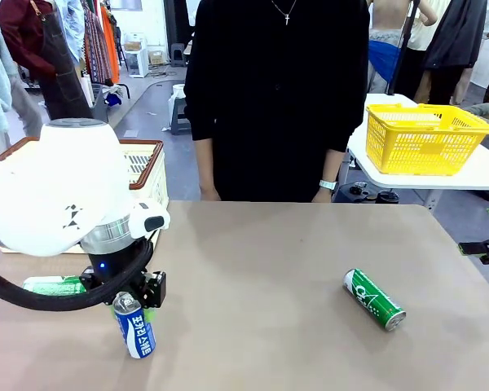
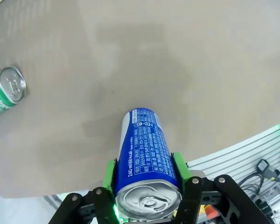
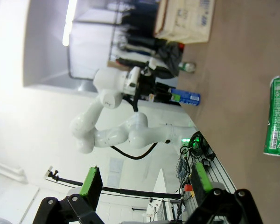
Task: Place the drinks into the Shopping basket.
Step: Pick up one drink and place it into the Shopping basket.
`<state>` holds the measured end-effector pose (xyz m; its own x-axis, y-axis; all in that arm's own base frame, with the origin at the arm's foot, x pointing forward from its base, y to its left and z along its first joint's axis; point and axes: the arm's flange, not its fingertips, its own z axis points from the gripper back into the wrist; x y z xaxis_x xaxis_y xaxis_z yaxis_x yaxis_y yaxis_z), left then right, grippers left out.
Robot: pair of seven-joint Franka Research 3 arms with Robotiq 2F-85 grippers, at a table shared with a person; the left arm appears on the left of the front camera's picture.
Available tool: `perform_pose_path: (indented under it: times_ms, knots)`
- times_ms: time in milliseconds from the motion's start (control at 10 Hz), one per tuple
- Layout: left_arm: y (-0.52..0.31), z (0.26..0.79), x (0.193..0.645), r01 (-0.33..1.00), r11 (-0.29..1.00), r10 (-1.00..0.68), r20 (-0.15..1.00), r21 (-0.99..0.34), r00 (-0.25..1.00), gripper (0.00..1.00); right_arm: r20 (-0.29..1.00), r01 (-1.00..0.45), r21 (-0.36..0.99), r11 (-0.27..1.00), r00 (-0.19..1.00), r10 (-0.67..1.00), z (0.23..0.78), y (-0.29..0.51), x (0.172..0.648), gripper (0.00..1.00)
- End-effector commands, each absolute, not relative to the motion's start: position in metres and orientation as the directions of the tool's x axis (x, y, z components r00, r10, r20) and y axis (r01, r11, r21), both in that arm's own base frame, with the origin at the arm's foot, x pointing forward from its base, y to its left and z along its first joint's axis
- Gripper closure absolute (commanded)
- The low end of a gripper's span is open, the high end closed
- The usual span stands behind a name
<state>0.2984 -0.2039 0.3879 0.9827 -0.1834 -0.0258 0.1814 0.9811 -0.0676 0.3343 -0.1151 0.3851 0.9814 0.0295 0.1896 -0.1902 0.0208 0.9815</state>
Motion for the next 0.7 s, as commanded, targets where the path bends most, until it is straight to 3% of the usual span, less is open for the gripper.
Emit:
perform_pose_path:
  times_ms: [0, 200, 400, 600]
  knots:
    - [-0.184, 0.368, 0.266, 0.169, 0.983, -0.171, -0.029, -0.065, 0.985, 1.0, 0.171, -0.172, 0.985, 0.024, 0.985, 0.038, 0.391, -0.116, 0.334, 0.0]
    - [-0.174, 0.402, 0.258, 0.199, 0.975, -0.197, 0.025, -0.102, 0.98, 1.0, 0.171, -0.172, 0.985, 0.024, 0.985, 0.038, 0.391, -0.116, 0.334, 0.0]
    - [-0.149, 0.51, 0.24, 0.229, 0.969, -0.207, 0.194, -0.098, 0.959, 1.0, 0.171, -0.172, 0.985, 0.024, 0.985, 0.038, 0.391, -0.116, 0.334, 0.0]
    - [-0.125, 0.586, 0.246, 0.258, 0.961, -0.229, 0.238, -0.1, 0.944, 1.0, 0.171, -0.172, 0.985, 0.024, 0.985, 0.038, 0.391, -0.116, 0.334, 0.0]
